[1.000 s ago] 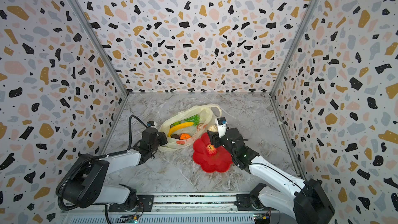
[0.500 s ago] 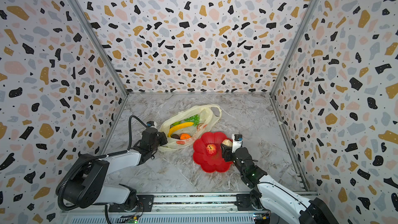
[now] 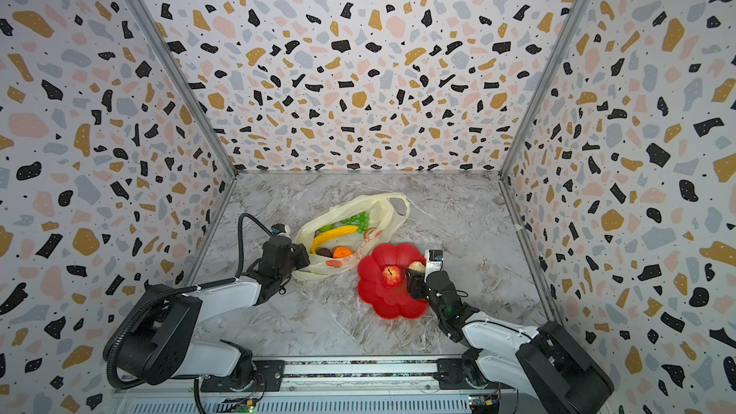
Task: Take fruits out of the plastic bag
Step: Place the fruit on the plate.
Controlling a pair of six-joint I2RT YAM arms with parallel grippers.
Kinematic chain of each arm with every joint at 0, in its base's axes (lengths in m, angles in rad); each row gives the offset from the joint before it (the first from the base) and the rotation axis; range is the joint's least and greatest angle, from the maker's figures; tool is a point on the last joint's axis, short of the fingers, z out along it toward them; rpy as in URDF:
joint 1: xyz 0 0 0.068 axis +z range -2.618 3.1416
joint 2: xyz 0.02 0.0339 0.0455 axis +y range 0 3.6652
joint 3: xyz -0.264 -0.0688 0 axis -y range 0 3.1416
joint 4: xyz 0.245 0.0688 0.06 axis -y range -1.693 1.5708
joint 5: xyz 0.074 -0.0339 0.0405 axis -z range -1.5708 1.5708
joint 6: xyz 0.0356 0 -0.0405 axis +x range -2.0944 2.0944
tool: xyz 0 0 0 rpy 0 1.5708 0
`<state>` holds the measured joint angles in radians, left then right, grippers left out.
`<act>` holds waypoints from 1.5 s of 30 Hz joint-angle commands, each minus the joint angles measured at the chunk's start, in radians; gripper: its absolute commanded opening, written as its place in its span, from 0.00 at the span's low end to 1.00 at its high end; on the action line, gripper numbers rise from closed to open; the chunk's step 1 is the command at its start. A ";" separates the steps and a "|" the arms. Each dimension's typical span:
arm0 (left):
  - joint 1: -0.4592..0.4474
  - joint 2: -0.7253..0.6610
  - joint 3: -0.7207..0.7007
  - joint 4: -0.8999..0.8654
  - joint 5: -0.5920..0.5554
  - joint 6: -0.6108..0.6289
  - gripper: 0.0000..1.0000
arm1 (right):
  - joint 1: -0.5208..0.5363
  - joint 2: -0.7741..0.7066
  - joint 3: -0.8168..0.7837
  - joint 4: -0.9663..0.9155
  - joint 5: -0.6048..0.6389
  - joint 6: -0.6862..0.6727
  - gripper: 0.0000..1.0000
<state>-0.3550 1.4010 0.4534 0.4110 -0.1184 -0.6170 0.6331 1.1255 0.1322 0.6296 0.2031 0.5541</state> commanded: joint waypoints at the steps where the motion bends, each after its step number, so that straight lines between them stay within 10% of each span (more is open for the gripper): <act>1: 0.004 -0.016 0.016 0.009 -0.017 0.011 0.09 | -0.002 0.043 0.023 0.080 -0.009 0.022 0.49; 23: 0.005 -0.028 0.014 0.006 -0.021 0.016 0.09 | 0.079 0.218 0.095 0.150 0.038 0.047 0.55; 33: 0.007 -0.033 0.014 0.005 -0.023 0.017 0.09 | 0.081 0.206 0.115 0.088 0.042 0.041 0.77; 45: 0.009 -0.037 0.012 0.002 -0.029 0.017 0.09 | 0.105 0.095 0.064 0.067 0.094 0.046 0.72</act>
<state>-0.3534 1.3857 0.4534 0.4042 -0.1287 -0.6136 0.7265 1.2518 0.2123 0.7204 0.2619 0.6014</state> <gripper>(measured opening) 0.092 0.733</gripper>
